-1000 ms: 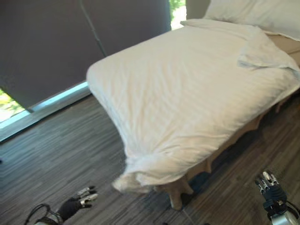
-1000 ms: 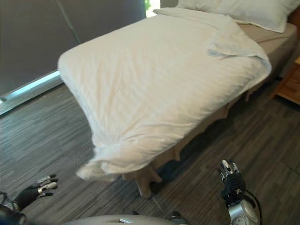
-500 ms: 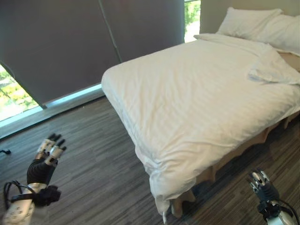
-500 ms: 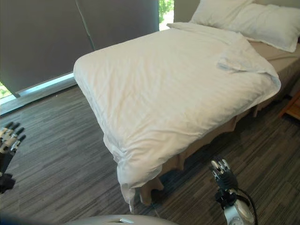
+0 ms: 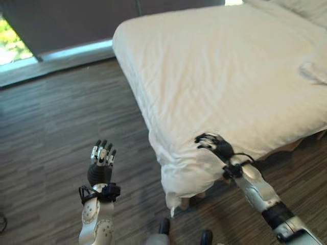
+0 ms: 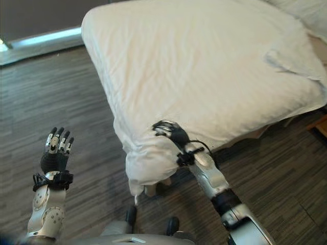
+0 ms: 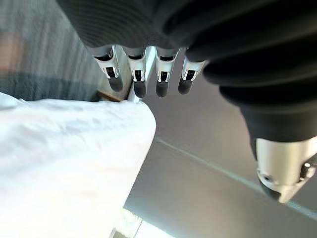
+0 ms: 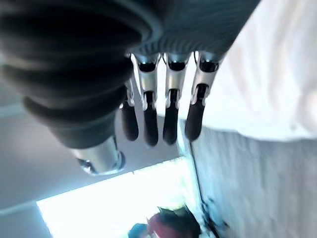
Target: Making the bed.
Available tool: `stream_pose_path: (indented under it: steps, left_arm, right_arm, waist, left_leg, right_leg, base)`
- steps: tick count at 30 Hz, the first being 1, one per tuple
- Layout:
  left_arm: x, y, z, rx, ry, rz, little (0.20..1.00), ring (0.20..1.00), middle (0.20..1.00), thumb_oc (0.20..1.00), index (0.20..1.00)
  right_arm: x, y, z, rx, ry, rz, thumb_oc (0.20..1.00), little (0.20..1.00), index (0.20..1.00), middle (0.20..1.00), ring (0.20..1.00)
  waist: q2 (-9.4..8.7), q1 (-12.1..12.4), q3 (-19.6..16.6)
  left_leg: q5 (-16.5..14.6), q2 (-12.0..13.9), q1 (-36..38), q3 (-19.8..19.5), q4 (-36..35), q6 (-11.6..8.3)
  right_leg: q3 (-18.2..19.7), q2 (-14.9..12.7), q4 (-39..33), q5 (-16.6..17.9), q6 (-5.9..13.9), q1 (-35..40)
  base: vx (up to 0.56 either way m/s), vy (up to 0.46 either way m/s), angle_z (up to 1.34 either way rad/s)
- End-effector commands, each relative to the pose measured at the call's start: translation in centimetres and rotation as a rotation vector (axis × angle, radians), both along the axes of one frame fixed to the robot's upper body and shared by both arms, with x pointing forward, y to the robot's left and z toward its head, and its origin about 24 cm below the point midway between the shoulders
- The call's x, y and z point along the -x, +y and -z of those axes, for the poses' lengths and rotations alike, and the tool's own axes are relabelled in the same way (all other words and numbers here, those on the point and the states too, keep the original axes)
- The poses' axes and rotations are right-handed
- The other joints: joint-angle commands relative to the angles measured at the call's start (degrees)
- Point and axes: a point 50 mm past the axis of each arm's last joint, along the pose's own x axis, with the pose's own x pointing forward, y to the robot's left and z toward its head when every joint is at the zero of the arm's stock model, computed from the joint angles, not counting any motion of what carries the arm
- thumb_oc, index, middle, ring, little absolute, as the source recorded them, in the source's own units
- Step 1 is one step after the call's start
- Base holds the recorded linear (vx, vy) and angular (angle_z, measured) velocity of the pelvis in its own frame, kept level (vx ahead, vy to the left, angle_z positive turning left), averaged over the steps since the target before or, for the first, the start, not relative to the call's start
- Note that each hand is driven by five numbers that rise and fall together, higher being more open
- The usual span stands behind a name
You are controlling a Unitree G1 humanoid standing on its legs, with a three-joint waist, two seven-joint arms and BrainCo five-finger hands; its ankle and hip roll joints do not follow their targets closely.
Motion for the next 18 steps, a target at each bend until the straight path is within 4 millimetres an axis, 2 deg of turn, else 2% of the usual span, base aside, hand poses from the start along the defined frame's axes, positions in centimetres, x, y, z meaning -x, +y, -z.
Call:
stream_pose_path:
  steps: [1, 2, 4, 5, 10, 14, 18]
  left_arm:
    - [-0.3, 2.0, -3.6, -0.068, -0.152, -0.057, 1.000, 1.000, 1.000, 1.000, 1.000]
    - [-0.2, 2.3, -3.6, -0.071, -0.151, -0.073, 1.000, 1.000, 1.000, 1.000, 1.000]
    - [0.1, 2.9, -3.7, -0.071, -0.152, -0.107, 1.000, 1.000, 1.000, 1.000, 1.000]
    - [0.1, 2.9, -3.7, -0.071, -0.152, -0.108, 1.000, 1.000, 1.000, 1.000, 1.000]
    - [-0.1, 3.7, -4.5, -0.117, -0.162, -0.143, 1.000, 1.000, 1.000, 1.000, 1.000]
    - [-0.4, 3.7, -4.9, -0.127, -0.171, -0.142, 1.000, 1.000, 1.000, 1.000, 1.000]
    - [-0.8, 3.1, -5.1, -0.132, -0.175, -0.118, 1.000, 1.000, 1.000, 1.000, 1.000]
  right_arm:
    - [-1.1, 3.0, -2.2, -0.045, -0.065, -0.028, 0.200, 0.200, 0.200, 0.200, 0.200]
    - [-1.3, 4.8, -2.4, -0.063, -0.053, -0.055, 0.200, 0.200, 0.200, 0.200, 0.200]
    - [-1.4, 6.4, -2.6, -0.069, -0.044, -0.084, 0.200, 0.200, 0.200, 0.200, 0.200]
    - [-1.4, 6.5, -2.6, -0.070, -0.045, -0.085, 0.200, 0.200, 0.200, 0.200, 0.200]
    - [-1.6, 9.4, -3.4, -0.051, -0.045, -0.136, 0.200, 0.200, 0.200, 0.200, 0.200]
    - [-1.8, 10.0, -3.8, -0.031, -0.060, -0.147, 0.200, 0.200, 0.200, 0.200, 0.200]
    - [-1.3, 11.7, -3.8, -0.022, -0.053, -0.187, 0.200, 0.200, 0.200, 0.200, 0.200]
  waist:
    - [-3.07, 2.3, 2.3]
    - [-2.88, 3.4, 3.0]
    - [-2.63, 4.6, 3.5]
    - [-2.67, 4.6, 3.4]
    - [-2.26, 7.1, 5.5]
    - [-2.23, 7.7, 6.0]
    - [-1.86, 8.9, 7.2]
  left_leg:
    - [3.0, 0.4, -1.3, -0.5, 0.3, -1.29]
    - [3.2, 0.5, -2.0, -0.8, 0.3, -1.35]
    - [3.5, 0.4, -2.9, -1.2, 0.3, -1.38]
    - [3.5, 0.4, -2.9, -1.2, 0.3, -1.38]
    - [4.2, 0.1, -5.2, -2.6, 0.3, -1.56]
    - [4.5, 0.0, -6.0, -3.0, 0.3, -1.61]
    - [5.0, -0.2, -7.6, -4.0, 0.3, -1.67]
  right_leg:
    - [1.3, -4.2, -0.7, 6.2, 4.84, -1.9]
    - [1.0, -4.1, -0.7, 6.3, 4.82, -2.4]
    - [0.6, -4.0, -0.7, 6.4, 4.75, -3.0]
    - [0.6, -4.0, -0.7, 6.4, 4.75, -3.1]
    - [-0.3, -4.0, -0.7, 6.7, 4.69, -4.7]
    - [-0.6, -3.9, -0.7, 6.9, 4.66, -5.4]
    - [-1.5, -4.1, -0.7, 7.2, 4.67, -6.3]
  base:
    - [-0.08, -0.011, 0.19]
    - [-0.04, 0.002, 0.21]
    - [-0.03, 0.003, 0.10]
    - [0.00, 0.000, 0.00]
    - [-0.05, -0.016, 0.09]
    - [-0.02, -0.006, 0.10]
    - [-0.03, -0.019, 0.12]
